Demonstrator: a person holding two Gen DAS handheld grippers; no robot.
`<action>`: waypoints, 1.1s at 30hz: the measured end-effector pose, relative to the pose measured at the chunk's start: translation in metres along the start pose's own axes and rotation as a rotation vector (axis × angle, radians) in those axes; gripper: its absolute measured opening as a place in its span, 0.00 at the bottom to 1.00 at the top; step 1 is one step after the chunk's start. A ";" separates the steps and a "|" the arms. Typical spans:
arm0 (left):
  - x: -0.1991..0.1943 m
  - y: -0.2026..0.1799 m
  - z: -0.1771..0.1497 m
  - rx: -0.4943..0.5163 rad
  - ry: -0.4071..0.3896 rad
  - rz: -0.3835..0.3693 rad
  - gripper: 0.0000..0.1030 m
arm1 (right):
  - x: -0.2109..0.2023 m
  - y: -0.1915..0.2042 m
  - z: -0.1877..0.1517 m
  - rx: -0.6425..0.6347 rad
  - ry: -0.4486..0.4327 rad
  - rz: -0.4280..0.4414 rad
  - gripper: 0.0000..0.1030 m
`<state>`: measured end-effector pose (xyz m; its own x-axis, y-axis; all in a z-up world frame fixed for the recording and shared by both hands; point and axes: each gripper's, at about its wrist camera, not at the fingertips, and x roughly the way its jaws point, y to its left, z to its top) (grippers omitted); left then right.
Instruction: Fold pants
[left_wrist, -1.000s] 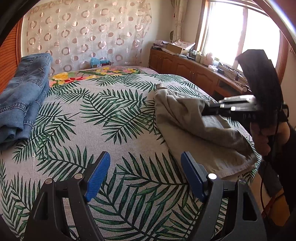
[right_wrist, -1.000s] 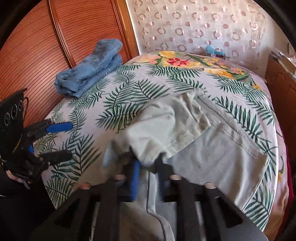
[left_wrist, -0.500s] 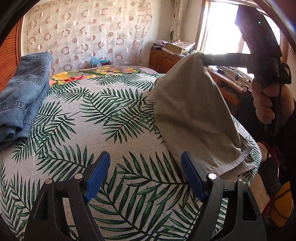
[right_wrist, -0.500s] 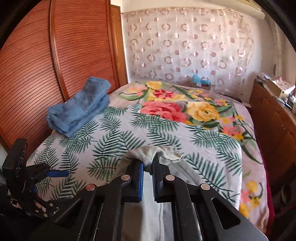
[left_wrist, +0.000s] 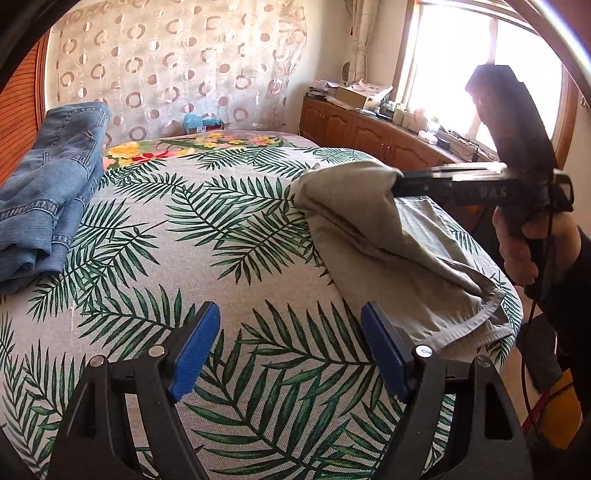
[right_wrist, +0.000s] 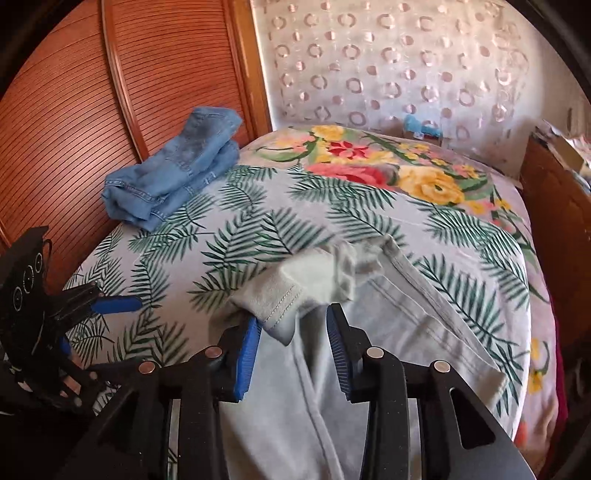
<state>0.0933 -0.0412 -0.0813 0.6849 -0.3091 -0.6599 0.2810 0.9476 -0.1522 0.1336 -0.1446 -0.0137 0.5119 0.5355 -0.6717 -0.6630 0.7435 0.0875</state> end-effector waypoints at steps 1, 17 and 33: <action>0.001 0.000 0.000 0.001 0.001 -0.001 0.77 | 0.002 -0.005 -0.004 0.007 0.008 -0.013 0.38; 0.003 -0.003 -0.001 0.012 0.012 -0.001 0.77 | 0.033 0.000 -0.037 0.018 0.140 0.047 0.13; 0.007 -0.011 -0.003 0.023 0.021 -0.008 0.77 | -0.090 -0.042 -0.073 0.190 -0.107 -0.261 0.02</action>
<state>0.0929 -0.0539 -0.0865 0.6683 -0.3143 -0.6743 0.3016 0.9430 -0.1406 0.0755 -0.2535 -0.0105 0.7119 0.3492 -0.6093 -0.3940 0.9168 0.0652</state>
